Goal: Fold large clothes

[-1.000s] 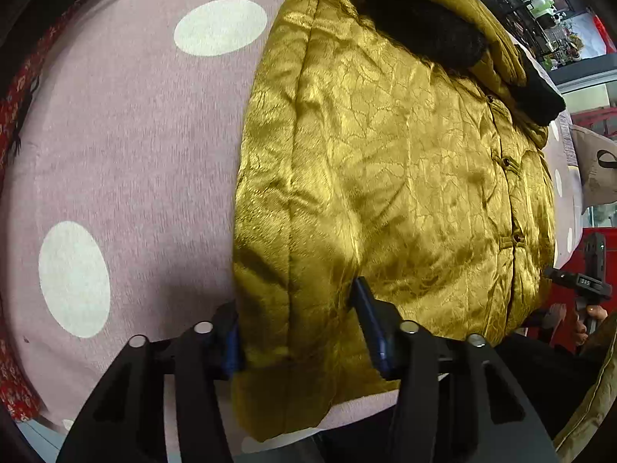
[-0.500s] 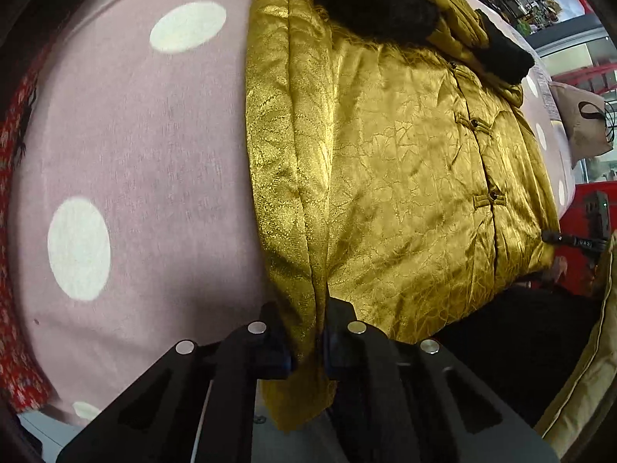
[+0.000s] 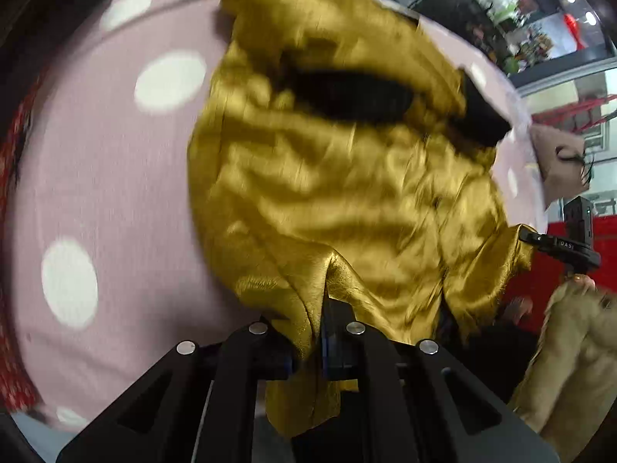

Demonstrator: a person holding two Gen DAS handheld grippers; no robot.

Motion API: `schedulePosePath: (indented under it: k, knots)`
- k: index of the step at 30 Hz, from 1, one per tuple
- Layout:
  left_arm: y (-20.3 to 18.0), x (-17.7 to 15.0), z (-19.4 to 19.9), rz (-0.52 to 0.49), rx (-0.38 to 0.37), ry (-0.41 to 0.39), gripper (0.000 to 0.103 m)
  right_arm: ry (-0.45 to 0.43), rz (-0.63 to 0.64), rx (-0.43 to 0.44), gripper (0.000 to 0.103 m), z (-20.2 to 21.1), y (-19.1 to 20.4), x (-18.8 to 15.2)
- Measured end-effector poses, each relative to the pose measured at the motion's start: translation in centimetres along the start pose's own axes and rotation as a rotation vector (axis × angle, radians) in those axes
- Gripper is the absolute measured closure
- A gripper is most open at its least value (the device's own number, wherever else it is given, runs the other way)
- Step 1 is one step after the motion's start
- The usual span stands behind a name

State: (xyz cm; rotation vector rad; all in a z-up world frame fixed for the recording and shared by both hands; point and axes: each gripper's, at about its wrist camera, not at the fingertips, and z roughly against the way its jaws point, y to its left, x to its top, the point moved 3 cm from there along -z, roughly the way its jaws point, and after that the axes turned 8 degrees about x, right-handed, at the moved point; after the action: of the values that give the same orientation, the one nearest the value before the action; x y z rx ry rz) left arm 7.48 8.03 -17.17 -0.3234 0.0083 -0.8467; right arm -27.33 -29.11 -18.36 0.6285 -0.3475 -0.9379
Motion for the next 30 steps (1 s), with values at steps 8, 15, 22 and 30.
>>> schedulePosePath:
  k: [8, 15, 22, 30]
  knots:
    - [0.5, 12.7, 4.4, 0.065, 0.063, -0.23, 0.095, -0.203, 0.104, -0.025, 0.097, 4.6, 4.0, 12.8]
    - [-0.2, 21.4, 6.1, 0.102, 0.1, -0.299, 0.095, -0.311, 0.047, 0.017, 0.097, 6.9, 4.9, 22.6]
    - [-0.3, 25.3, 2.0, 0.194, 0.146, -0.186, 0.091, -0.255, -0.04, -0.005, 0.097, 2.3, 3.3, 27.2]
    - [3.1, 26.0, 1.5, 0.402, -0.097, -0.165, 0.057, -0.189, -0.13, 0.003, 0.096, -1.8, -0.3, 28.6]
